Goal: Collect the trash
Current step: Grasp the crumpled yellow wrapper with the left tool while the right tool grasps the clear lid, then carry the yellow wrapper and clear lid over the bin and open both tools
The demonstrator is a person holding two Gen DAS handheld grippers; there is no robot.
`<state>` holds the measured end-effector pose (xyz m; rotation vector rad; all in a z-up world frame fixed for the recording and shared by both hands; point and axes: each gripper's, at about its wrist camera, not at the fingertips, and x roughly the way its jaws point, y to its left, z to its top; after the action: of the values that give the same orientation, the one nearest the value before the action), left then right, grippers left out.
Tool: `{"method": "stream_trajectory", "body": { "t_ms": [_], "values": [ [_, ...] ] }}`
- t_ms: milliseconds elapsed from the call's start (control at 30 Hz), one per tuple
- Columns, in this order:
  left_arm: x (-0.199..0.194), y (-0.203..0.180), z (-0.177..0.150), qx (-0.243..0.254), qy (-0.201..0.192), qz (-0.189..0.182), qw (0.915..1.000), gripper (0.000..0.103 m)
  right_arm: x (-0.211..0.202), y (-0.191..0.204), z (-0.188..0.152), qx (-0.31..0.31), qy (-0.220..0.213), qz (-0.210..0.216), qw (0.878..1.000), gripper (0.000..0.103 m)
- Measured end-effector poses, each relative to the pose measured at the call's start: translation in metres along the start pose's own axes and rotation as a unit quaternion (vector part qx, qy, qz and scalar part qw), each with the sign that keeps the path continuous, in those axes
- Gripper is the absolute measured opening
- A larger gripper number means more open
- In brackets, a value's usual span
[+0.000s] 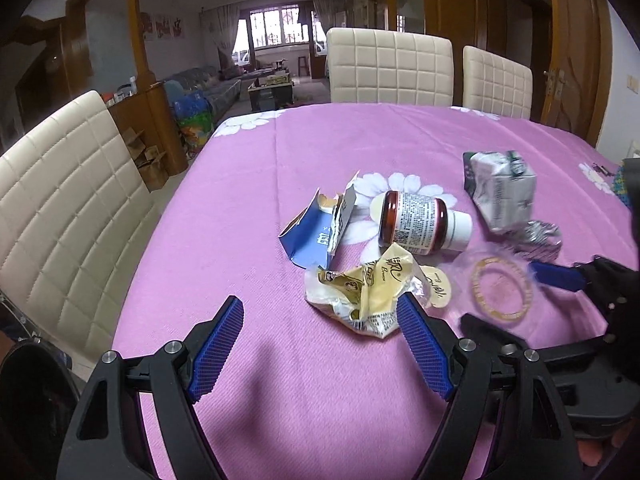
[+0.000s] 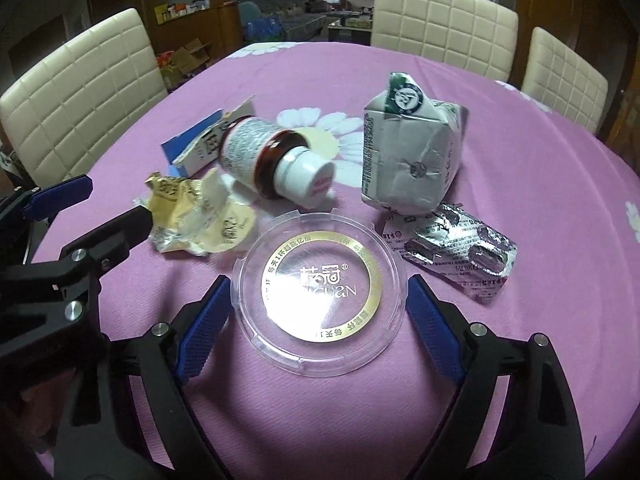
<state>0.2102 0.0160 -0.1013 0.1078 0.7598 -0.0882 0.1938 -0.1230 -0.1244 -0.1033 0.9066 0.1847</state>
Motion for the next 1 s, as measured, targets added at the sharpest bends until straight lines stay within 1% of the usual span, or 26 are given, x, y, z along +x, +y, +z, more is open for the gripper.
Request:
{"method": "stream_trajectory", "body": {
  "t_ms": [100, 200, 267, 367, 433, 467, 567, 600, 633, 667, 700, 733, 767, 933, 1000],
  "values": [
    [0.007, 0.004, 0.001, -0.016, 0.008, -0.005, 0.9998, 0.077, 0.001, -0.006, 0.001, 0.014, 0.007, 0.009, 1.000, 0.086],
    [0.016, 0.010, 0.001, -0.029, 0.029, -0.024, 0.9989, 0.077, 0.001, -0.006, 0.001, 0.015, 0.009, 0.007, 1.000, 0.086],
    [0.020, 0.012, 0.000, -0.034, 0.038, -0.037, 0.9980, 0.077, 0.000, -0.008, 0.001, 0.017, 0.010, 0.004, 1.000, 0.086],
    [0.023, 0.015, -0.001, -0.041, 0.044, -0.046, 0.9971, 0.077, 0.002, -0.014, 0.003, 0.028, 0.013, 0.005, 1.000, 0.086],
    [0.024, 0.015, -0.001, -0.044, 0.046, -0.048, 0.9968, 0.071, 0.002, -0.013, 0.003, 0.026, 0.012, 0.003, 1.000, 0.086],
    [0.026, 0.016, -0.002, -0.046, 0.052, -0.048, 0.9964, 0.063, 0.002, -0.012, 0.003, 0.024, 0.010, 0.001, 1.000, 0.086],
    [0.026, 0.013, -0.001, -0.040, 0.055, -0.048, 0.9965, 0.052, 0.001, -0.009, 0.003, 0.018, 0.008, -0.003, 1.000, 0.086],
    [0.026, 0.011, -0.001, -0.036, 0.055, -0.050, 0.9966, 0.045, 0.001, -0.009, 0.003, 0.019, 0.008, -0.002, 1.000, 0.086],
    [0.026, 0.009, -0.001, -0.031, 0.054, -0.053, 0.9967, 0.042, 0.001, -0.009, 0.002, 0.019, 0.008, -0.001, 1.000, 0.086],
    [0.024, 0.006, -0.001, -0.025, 0.050, -0.053, 0.9970, 0.035, 0.001, -0.009, 0.002, 0.018, 0.008, 0.000, 1.000, 0.086],
    [0.022, 0.004, -0.001, -0.021, 0.048, -0.049, 0.9974, 0.029, 0.000, -0.009, 0.002, 0.018, 0.007, 0.001, 1.000, 0.086],
    [0.020, 0.003, -0.001, -0.017, 0.044, -0.043, 0.9979, 0.026, 0.000, -0.009, 0.002, 0.018, 0.006, 0.002, 1.000, 0.086],
    [0.019, 0.002, -0.001, -0.016, 0.043, -0.040, 0.9982, 0.016, -0.001, -0.008, 0.002, 0.017, 0.005, 0.004, 1.000, 0.086],
    [0.015, 0.007, -0.001, -0.020, 0.038, -0.039, 0.9983, 0.012, -0.009, -0.002, 0.001, 0.007, -0.013, 0.016, 1.000, 0.086],
    [0.011, 0.009, -0.001, -0.022, 0.031, -0.027, 0.9989, 0.011, -0.013, 0.001, 0.001, 0.000, -0.021, 0.021, 1.000, 0.086]
  ]
}}
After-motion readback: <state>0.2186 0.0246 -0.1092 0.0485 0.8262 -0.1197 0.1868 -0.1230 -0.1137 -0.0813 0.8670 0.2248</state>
